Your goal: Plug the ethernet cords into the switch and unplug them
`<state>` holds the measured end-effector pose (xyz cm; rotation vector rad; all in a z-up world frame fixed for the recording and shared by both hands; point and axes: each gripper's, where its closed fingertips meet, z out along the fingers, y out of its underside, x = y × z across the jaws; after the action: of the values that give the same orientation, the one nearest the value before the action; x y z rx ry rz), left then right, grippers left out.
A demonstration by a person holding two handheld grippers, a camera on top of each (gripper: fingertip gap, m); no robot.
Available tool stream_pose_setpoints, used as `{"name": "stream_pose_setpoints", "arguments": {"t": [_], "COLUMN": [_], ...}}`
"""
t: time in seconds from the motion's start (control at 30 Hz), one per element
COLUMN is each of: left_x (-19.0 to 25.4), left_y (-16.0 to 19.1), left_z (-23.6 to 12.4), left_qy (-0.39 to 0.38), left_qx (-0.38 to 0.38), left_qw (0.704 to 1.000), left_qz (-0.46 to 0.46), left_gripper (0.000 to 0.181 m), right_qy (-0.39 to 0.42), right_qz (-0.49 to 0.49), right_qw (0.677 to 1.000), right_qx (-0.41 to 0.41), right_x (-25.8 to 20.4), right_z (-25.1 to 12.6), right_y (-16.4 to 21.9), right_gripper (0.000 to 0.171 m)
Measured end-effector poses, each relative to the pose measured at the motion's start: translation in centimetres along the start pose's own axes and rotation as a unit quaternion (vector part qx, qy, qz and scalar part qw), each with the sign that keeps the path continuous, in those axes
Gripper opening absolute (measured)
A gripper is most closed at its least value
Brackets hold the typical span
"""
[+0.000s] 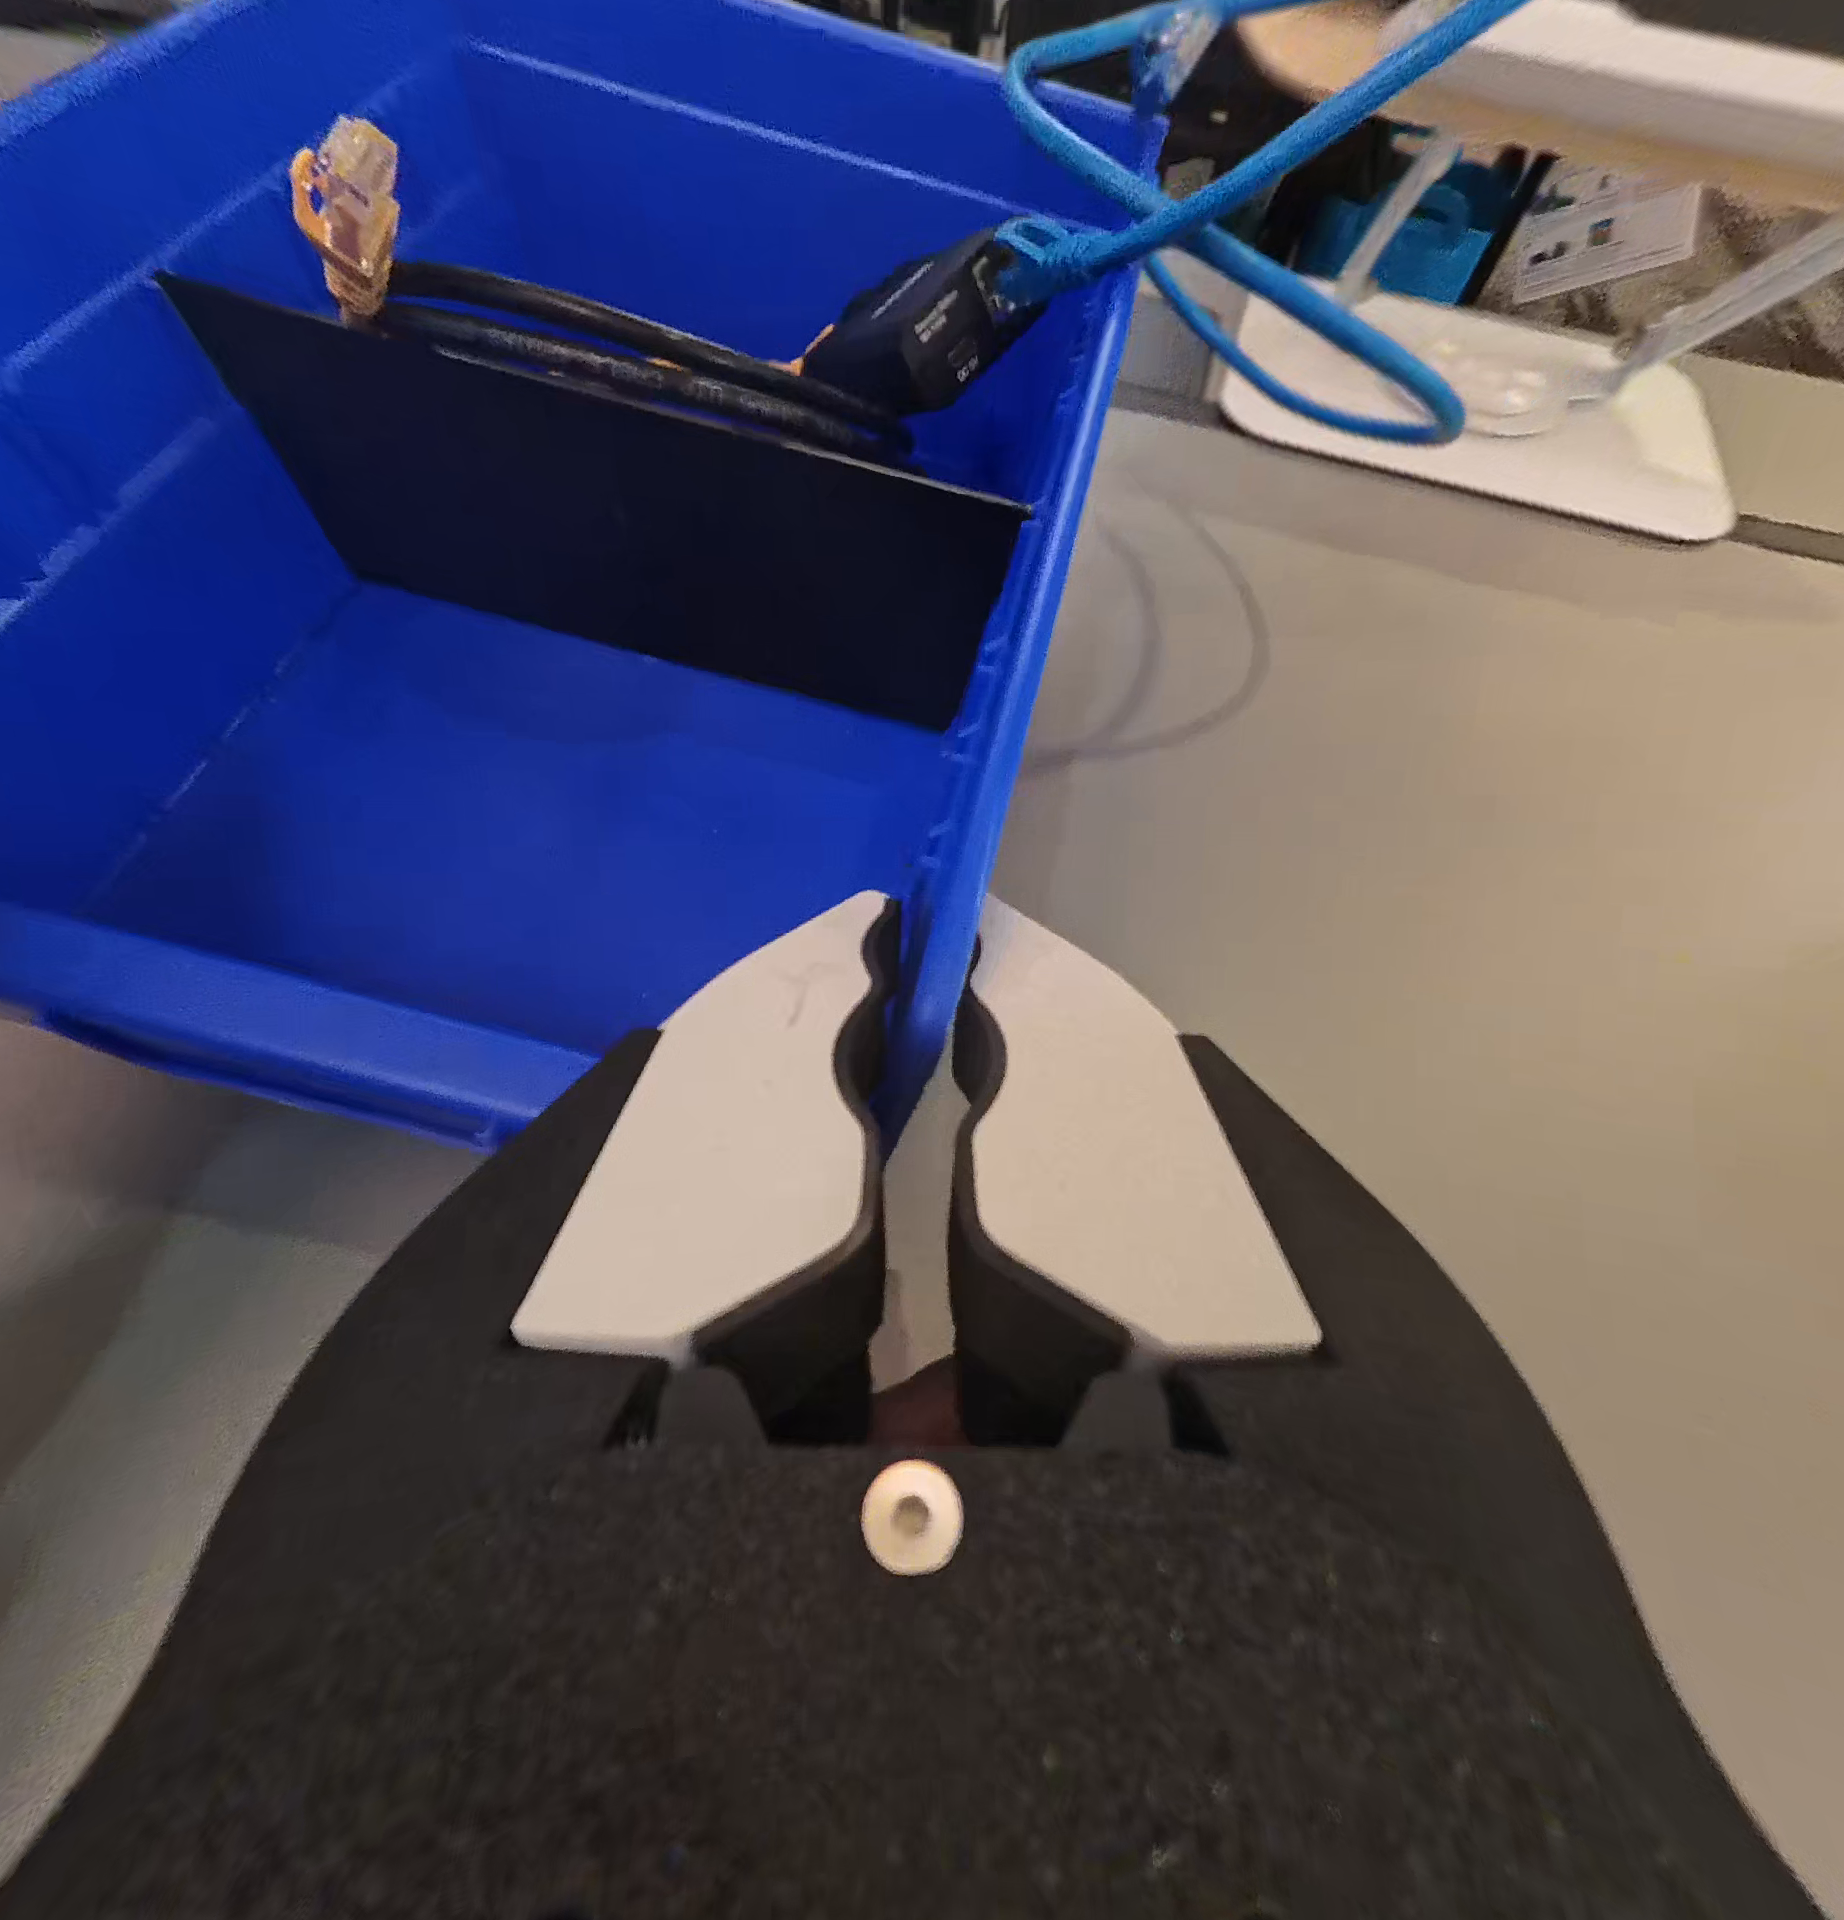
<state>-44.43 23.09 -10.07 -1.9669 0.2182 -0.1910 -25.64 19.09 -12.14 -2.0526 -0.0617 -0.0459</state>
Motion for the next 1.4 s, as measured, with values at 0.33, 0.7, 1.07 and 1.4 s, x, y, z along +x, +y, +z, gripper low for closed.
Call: {"name": "stream_pose_setpoints", "arguments": {"t": [0.33, 0.7, 1.07, 1.4], "left_x": [-2.4, 6.0, 31.3, 23.9], "left_y": [1.6, -6.0, 4.3, 6.3], "left_z": [0.0, -8.3, -14.2, -7.7], "left_qy": [-0.024, 0.09, 0.34, 0.2], "left_qx": [-0.018, 0.197, 0.118, -0.007], "left_qw": [0.999, 0.976, 0.919, 0.976], "left_qz": [-0.043, -0.034, 0.158, 0.085], "left_gripper": [0.022, 0.033, 0.034, 0.038], "right_qy": [-0.14, -0.246, -0.117, -0.153], "right_qz": [-0.039, -0.091, 0.047, 0.018], "right_qw": [0.989, 0.964, 0.984, 0.984], "right_qx": [0.006, 0.049, 0.122, 0.089], "right_x": [-2.3, 12.8, 31.6, 28.5], "right_z": [-1.0, -11.0, -16.3, -13.8], "right_y": [1.0, 7.5, 7.7, 8.8], "right_gripper": [0.018, 0.033, 0.035, 0.032]}}
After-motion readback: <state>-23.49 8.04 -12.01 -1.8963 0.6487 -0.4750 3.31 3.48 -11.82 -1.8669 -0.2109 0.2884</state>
